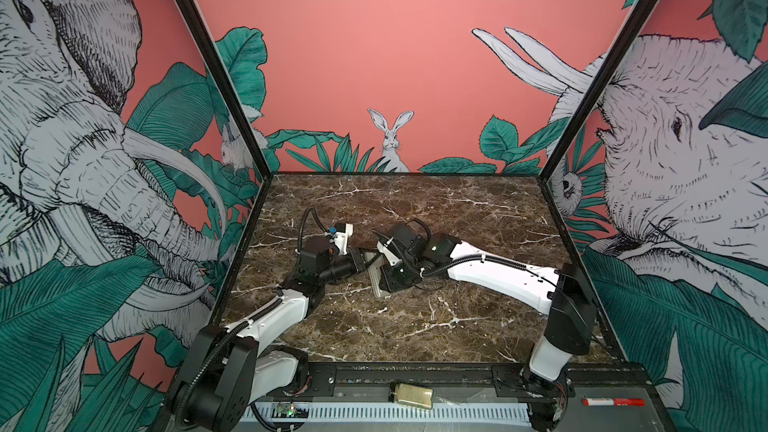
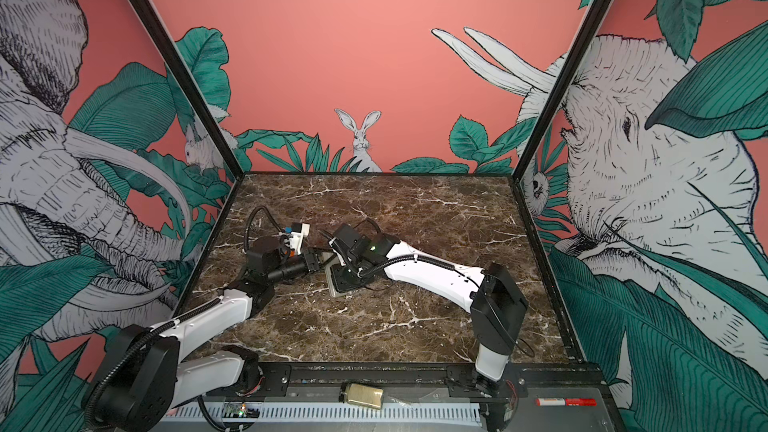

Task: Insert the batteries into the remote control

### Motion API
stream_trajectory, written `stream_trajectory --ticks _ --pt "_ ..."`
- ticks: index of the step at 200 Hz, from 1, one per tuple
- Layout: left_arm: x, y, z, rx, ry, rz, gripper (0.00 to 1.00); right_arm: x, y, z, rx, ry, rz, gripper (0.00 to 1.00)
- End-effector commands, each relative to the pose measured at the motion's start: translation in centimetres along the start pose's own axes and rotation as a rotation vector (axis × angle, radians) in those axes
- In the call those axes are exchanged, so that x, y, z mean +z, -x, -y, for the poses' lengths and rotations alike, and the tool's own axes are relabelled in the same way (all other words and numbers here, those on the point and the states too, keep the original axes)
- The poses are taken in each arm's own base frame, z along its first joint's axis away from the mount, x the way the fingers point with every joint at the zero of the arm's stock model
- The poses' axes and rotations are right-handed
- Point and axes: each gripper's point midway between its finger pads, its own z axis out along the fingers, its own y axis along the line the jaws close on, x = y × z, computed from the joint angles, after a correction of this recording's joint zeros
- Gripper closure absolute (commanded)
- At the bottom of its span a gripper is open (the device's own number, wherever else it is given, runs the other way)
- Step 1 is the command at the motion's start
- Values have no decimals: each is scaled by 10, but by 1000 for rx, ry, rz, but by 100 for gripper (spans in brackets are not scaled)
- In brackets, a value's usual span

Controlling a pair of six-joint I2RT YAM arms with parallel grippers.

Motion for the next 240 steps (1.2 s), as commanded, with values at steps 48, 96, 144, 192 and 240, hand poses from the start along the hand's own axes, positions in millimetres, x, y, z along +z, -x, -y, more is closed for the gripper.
stream_trajectory --ticks 48,96,144,192,240 --pt "-2 5 31 68 -108 -16 100 -7 8 1 -1 -3 47 100" --pt "-4 1 31 74 -112 -30 100 -8 10 0 -6 0 58 100" --pt "-5 -1 35 80 -124 -41 100 -5 10 0 -2 -2 48 100" --pt "-6 -1 39 81 -139 -41 100 -6 11 0 -2 -1 56 96" --pt "-7 -3 39 78 -145 -48 100 -8 11 -1 -2 -1 65 86"
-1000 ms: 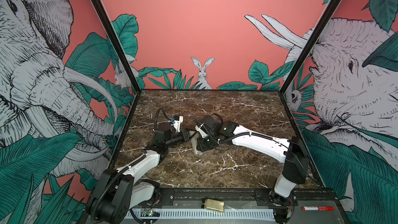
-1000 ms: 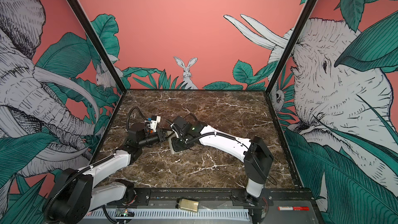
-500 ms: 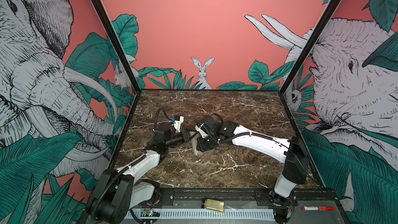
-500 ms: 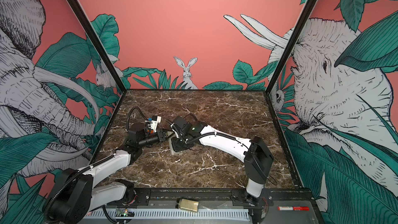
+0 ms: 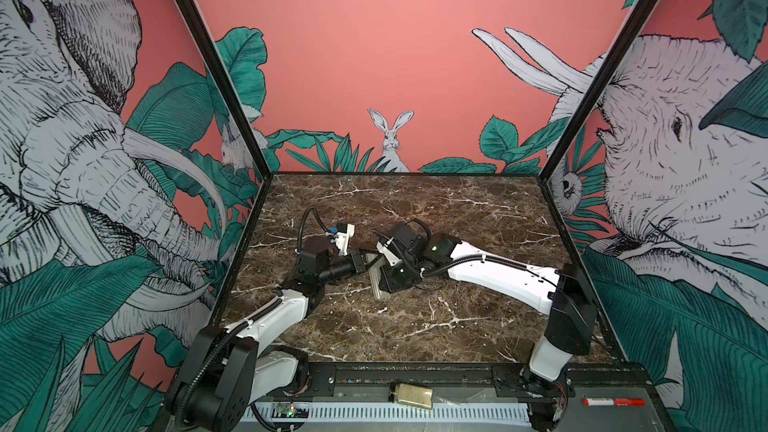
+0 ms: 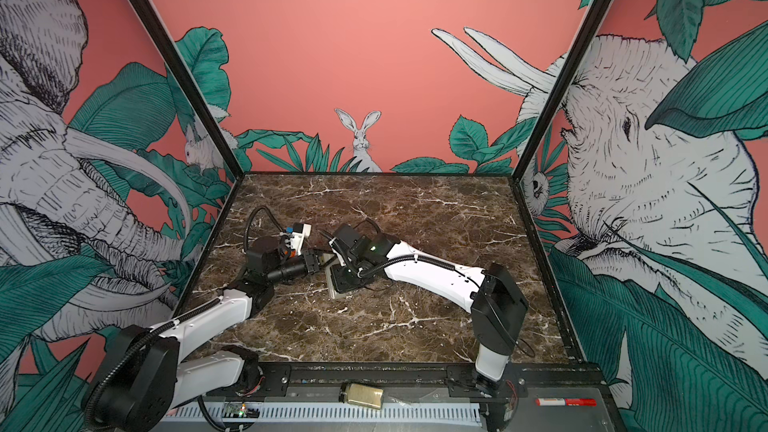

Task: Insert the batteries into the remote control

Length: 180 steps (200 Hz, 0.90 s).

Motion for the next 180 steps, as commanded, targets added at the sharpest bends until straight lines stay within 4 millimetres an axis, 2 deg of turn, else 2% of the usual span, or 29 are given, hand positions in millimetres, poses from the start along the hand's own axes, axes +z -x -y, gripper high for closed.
stream_trajectory --ticks 1,180 --pt "-5 2 34 67 -115 -17 100 -7 11 0 0 -3 63 86" --pt "-6 -1 33 61 -116 -28 100 -15 14 1 2 -15 107 62"
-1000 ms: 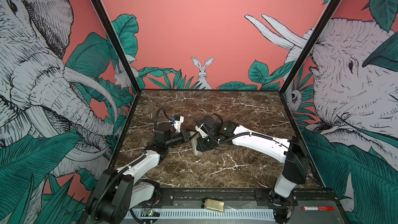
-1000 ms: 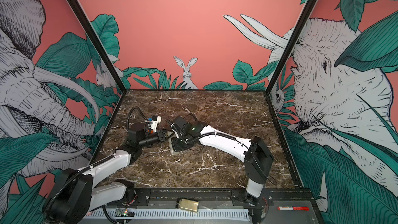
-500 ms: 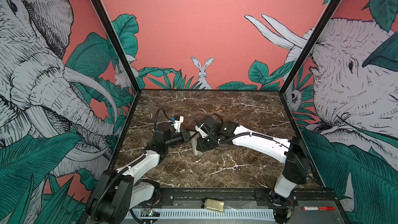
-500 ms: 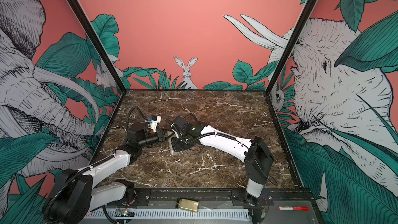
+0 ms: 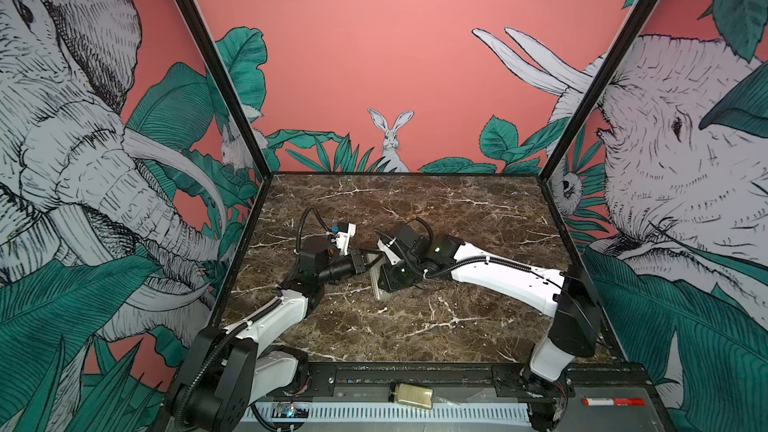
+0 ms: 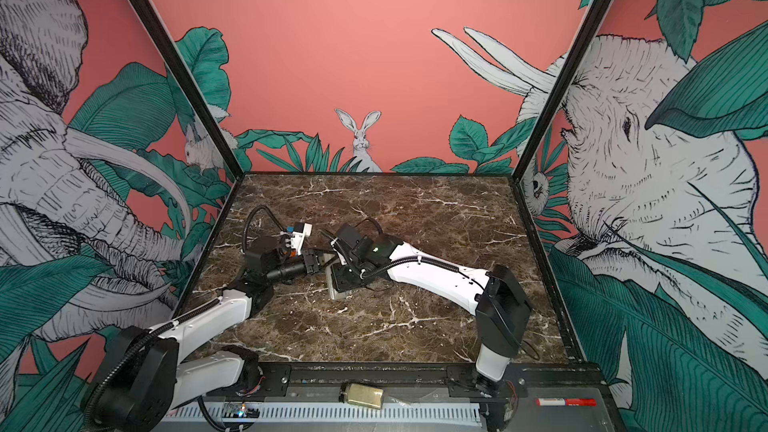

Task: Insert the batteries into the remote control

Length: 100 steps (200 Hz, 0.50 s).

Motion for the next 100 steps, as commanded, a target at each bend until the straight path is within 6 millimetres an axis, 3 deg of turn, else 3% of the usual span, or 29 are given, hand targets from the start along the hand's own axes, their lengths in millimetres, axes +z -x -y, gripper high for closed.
stream_trajectory --ticks 1,48,94,100 --pt "-4 1 24 44 -74 -8 100 -9 9 2 3 -16 61 62" --pt "-3 0 20 38 -64 -12 100 -17 14 -2 -8 -6 103 53" --pt "-5 -2 5 28 5 7 100 -23 17 -4 -17 17 162 50" --pt "-5 -2 3 24 10 11 100 -36 19 -9 -20 41 194 50"
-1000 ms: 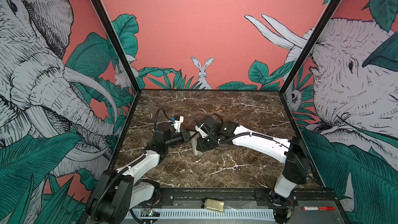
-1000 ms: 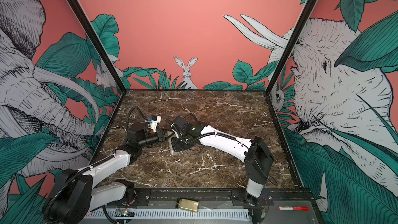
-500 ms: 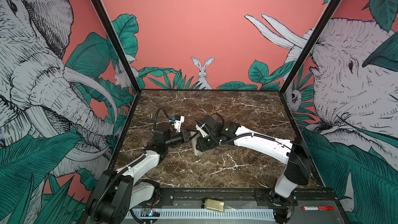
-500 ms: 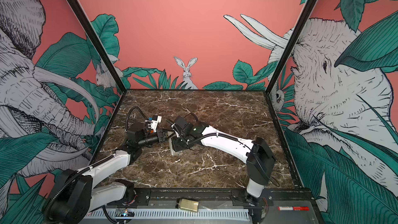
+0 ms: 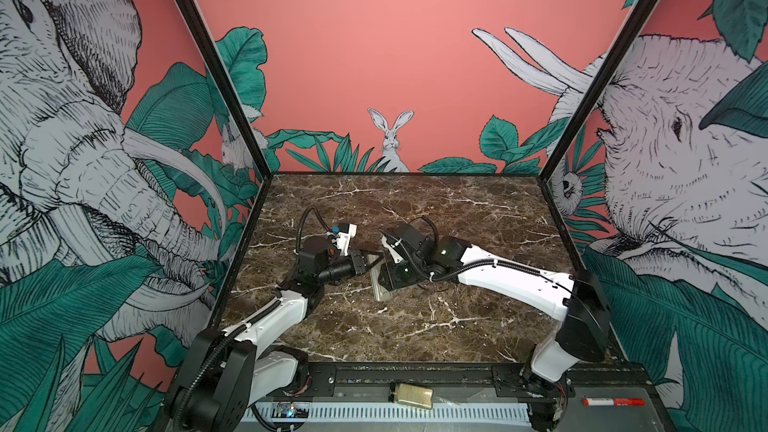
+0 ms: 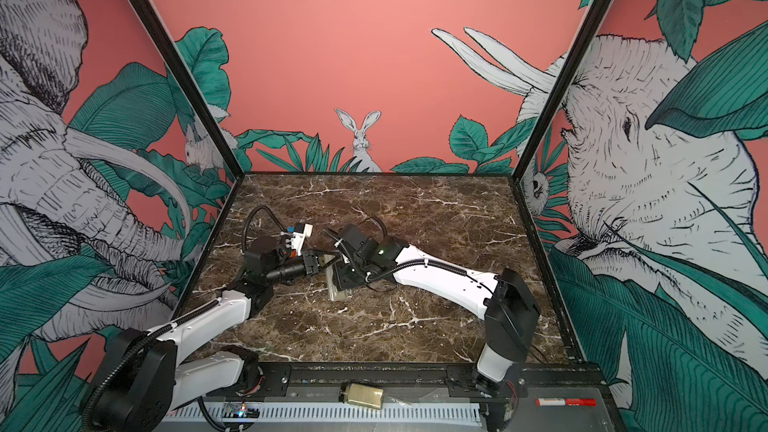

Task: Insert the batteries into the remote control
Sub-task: 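Open the right gripper and release the cover on the remote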

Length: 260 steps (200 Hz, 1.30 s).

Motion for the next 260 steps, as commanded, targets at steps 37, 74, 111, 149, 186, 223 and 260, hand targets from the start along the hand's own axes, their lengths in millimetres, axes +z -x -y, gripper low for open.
stream_trajectory --ticks 37,74,111,149,186,223,260 --pt "-4 1 2 17 4 28 100 -30 17 -9 17 48 148 50" --pt "-4 4 5 12 -2 42 100 -20 8 -4 18 28 98 50" --pt "-6 9 4 -7 -10 73 100 -18 6 -3 16 12 81 51" --pt "-7 10 3 -16 -8 84 100 -14 1 0 17 -8 47 53" --pt "-9 13 4 -27 -15 101 100 -13 -2 -1 20 -6 31 54" --pt "-10 16 6 -31 -22 110 100 -4 -7 2 22 -25 0 55" --pt "-10 17 6 -34 -24 114 100 -1 -9 1 25 -22 -16 55"
